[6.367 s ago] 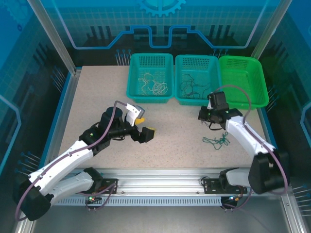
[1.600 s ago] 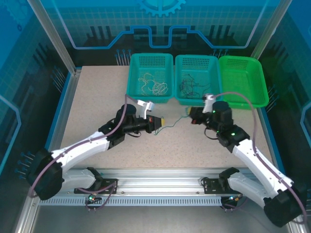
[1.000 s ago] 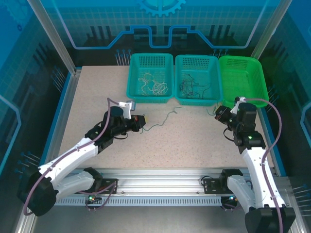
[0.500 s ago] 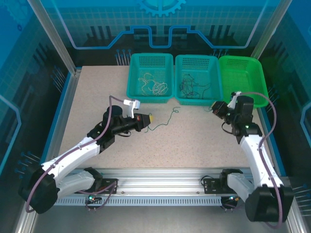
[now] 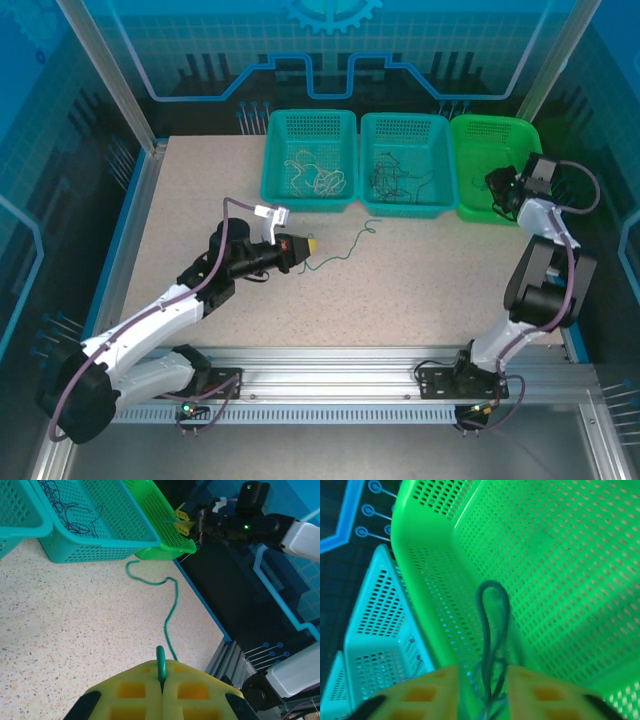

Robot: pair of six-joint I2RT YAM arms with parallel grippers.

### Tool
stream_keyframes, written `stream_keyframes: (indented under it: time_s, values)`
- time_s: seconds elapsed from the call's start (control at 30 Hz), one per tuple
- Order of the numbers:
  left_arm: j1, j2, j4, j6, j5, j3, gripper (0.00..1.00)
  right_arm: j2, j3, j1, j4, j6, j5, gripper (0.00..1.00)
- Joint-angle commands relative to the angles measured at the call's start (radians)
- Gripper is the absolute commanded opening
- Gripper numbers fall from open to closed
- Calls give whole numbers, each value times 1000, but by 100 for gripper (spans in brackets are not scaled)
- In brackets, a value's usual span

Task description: Untangle the cables

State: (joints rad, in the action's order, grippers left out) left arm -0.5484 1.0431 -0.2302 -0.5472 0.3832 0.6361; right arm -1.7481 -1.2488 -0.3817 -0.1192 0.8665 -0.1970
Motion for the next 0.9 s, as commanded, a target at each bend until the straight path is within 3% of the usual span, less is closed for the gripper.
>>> stream_keyframes:
  time_s: [0.0, 0.23, 0.43, 0.5, 0.57, 0.63, 0.87]
  values:
    - [-7, -12, -15, 20, 16, -7, 0, -10, -36, -1, -50, 25, -51, 41]
    - [-10, -12, -22, 11, 17, 1, 0, 194, 105, 46, -29, -42, -30, 46]
    - [-12, 15, -73, -1, 16, 6, 0, 527, 320, 162, -21, -94, -59, 45]
    - [-16, 32, -100, -6, 19, 11, 0, 633, 394, 225, -19, -107, -108, 46]
    - [-19, 53, -124, -9, 30, 19, 0, 714, 450, 300, -20, -112, -151, 59]
    - [-23, 75, -146, -11, 42, 28, 0, 774, 491, 386, -17, -105, -173, 65]
    - [-34, 131, -200, -24, 48, 46, 0, 790, 618, 694, 163, 118, -179, 74]
